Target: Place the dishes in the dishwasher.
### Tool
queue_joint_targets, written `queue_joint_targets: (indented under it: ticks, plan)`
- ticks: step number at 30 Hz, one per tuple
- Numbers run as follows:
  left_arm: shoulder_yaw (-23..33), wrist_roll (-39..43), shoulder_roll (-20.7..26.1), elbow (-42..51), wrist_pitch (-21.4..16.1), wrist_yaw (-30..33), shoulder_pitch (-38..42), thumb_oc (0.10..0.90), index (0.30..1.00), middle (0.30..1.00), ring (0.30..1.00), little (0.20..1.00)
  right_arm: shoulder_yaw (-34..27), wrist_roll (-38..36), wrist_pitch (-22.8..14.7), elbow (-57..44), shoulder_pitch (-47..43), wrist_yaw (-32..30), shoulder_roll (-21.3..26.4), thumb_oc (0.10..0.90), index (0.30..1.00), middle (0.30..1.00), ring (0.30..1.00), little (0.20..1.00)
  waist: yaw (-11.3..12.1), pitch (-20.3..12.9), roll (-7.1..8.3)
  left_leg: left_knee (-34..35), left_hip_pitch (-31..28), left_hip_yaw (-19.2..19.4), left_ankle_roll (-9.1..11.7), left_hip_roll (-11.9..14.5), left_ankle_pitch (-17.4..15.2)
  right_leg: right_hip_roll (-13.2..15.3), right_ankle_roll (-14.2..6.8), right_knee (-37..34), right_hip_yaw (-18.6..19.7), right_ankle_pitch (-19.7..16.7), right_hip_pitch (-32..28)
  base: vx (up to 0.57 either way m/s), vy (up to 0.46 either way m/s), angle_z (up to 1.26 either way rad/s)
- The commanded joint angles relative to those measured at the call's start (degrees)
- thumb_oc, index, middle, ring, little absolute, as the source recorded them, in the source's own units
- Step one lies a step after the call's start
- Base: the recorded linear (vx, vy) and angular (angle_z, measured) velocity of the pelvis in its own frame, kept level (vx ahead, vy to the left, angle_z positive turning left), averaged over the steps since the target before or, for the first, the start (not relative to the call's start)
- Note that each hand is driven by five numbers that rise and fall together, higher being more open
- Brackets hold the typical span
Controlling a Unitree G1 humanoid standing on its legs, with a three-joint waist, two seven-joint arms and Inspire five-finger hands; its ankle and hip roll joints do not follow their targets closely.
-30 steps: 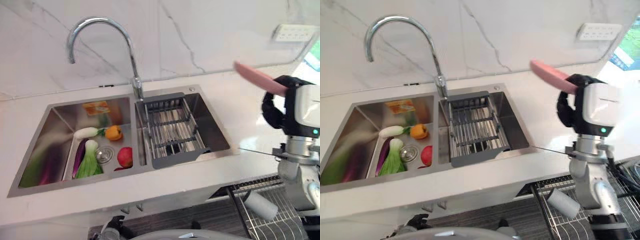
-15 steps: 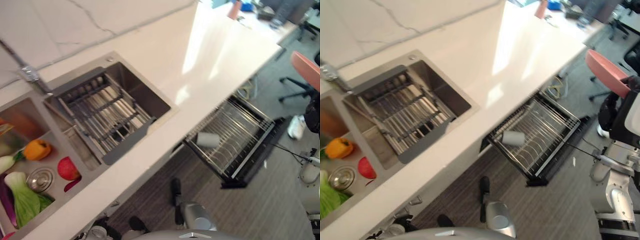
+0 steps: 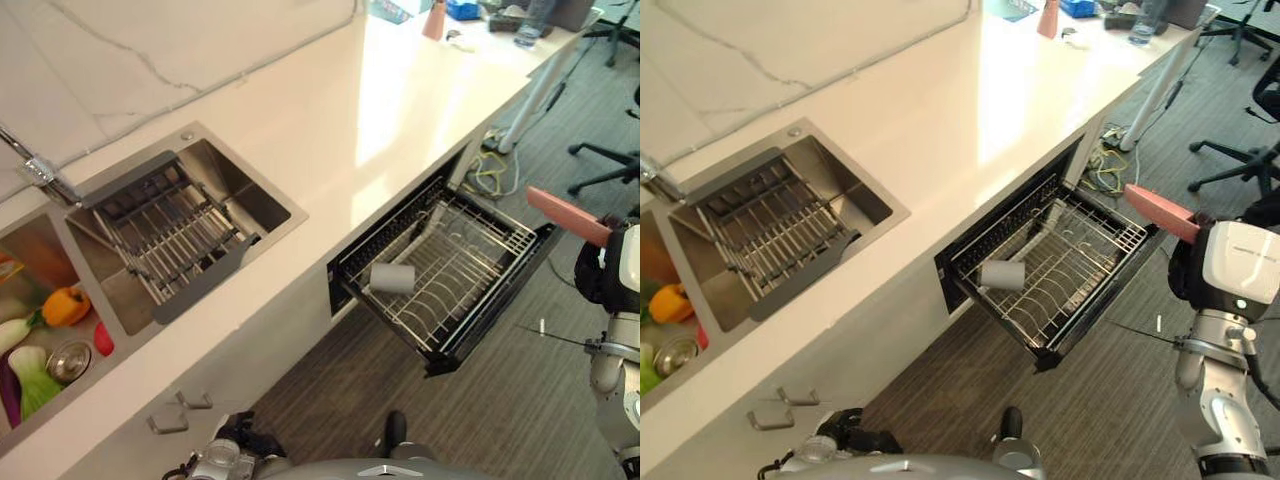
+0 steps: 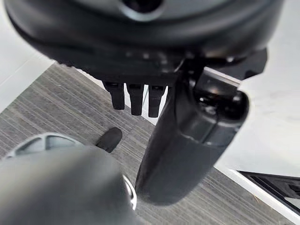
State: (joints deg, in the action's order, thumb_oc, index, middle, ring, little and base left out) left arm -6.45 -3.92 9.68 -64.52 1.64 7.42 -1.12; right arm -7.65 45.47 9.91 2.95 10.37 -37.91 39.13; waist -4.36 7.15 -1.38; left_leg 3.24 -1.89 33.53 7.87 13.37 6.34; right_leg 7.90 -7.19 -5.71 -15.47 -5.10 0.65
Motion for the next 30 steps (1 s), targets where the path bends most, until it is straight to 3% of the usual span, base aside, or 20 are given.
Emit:
queue_joint_targets:
  ticks: [1,7,9,10,11,17,23,28,30]
  plan:
    - [-2.33,1.96,-0.71,-3.41,-0.31,-0.28,0.14,0.8,0.9,0.9,0.9,0.9,1.14,2.84,-4.18,-3.55,-5.28,-0.39,5.05,0.4,0.3,0.3,0.3,0.3,1.24,-1.26,1.66,-2.23,1.94,-3.64,0.1,0.38,-1.58,3.4,-5.94,0.71,-2.55,7.23,-7.8,0.0,-0.109,0.03]
    - [-3.09,2.61,-0.77,-3.82,-0.25,-0.76,-0.19,0.8,0.9,0.9,0.9,0.9,8.05,2.38,-6.2,1.01,-9.44,1.21,7.62,0.4,0.3,0.3,0.3,0.3,1.81,0.33,0.16,-2.46,3.02,-5.74,1.69,2.31,0.6,0.78,-4.13,0.71,-3.95,9.49,-8.32,0.0,-0.089,0.21]
    - [-3.49,2.57,-0.58,-4.49,-0.33,-0.98,-0.49,0.8,0.9,0.9,0.9,0.9,10.55,1.92,-6.58,4.55,-11.12,2.34,8.77,0.4,0.3,0.3,0.3,0.3,2.44,1.11,-0.44,-2.39,3.85,-6.43,1.18,2.53,1.91,0.43,-3.54,0.71,-5.66,8.79,-8.39,0.01,-0.066,0.37]
    - [-3.56,2.57,-0.52,-4.67,-0.25,-0.97,-0.47,0.8,0.9,0.9,0.9,0.9,10.98,1.71,-6.56,5.65,-11.72,2.56,9.03,0.4,0.3,0.3,0.3,0.3,2.51,1.04,-0.48,-1.9,3.58,-7.91,1.88,2.15,1.1,0.42,-3.68,0.71,-5.1,9.73,-8.71,-0.06,-0.038,0.45]
    - [-3.4,2.58,-0.54,-4.66,-0.27,-0.96,-0.42,0.8,0.9,0.9,0.9,0.9,11.3,1.65,-6.61,5.95,-12.15,2.39,9.05,0.4,0.3,0.3,0.3,0.3,2.32,1.32,-0.57,-2.36,4.3,-7.02,1.18,2.43,2.06,0.34,-3.4,0.71,-5.96,8.74,-8.21,-0.02,-0.033,0.52]
    - [-4.4,3.94,0.15,-5.07,-0.52,-0.81,-0.81,0.8,0.9,0.9,0.9,0.9,16.88,-1.37,-4.78,19.25,-22.18,1.8,11.09,0.4,0.3,0.3,0.3,0.3,3.85,3.46,-1.63,-0.92,6.78,-9.28,1.33,1.76,3.27,0.46,-3.16,0.71,-6.53,8.04,-5.75,-0.06,-0.021,0.25]
    - [-6.97,8.73,1.05,-3.35,-1.99,-0.12,0.76,0.8,0.9,0.9,0.9,0.9,25.01,-3.69,-1.41,32.38,-38.37,-0.37,12.72,0.4,0.3,0.3,0.3,0.3,5.77,8.69,-3.7,0.19,11.97,-11.64,1.79,1.38,5.18,1.38,-3.32,0.71,-5.73,6.06,0.28,-0.12,0.004,0.08]
    - [-7.35,10.72,1.81,-2.46,-3.23,-0.03,0.79,0.8,0.9,0.9,0.9,0.9,28.58,-4.98,-0.49,41.68,-44.07,-0.89,12.23,0.4,0.3,0.3,0.3,0.3,6.7,9.58,-5.51,1.08,14.86,-13.61,2.82,0.45,5.06,2.23,-4.0,0.71,-4.11,6.07,4.09,-0.02,0.013,0.11]
    - [-7.66,10.98,1.88,-2.07,-3.5,-0.04,0.88,0.8,0.9,0.9,0.9,0.9,29.19,-5.35,-0.31,43.73,-45.17,-1.33,11.86,0.4,0.3,0.3,0.3,0.3,6.98,10.18,-6.07,1.04,15.97,-12.89,2.08,0.44,6.34,2.43,-3.73,0.71,-4.66,4.66,5.44,-0.05,0.022,0.14]
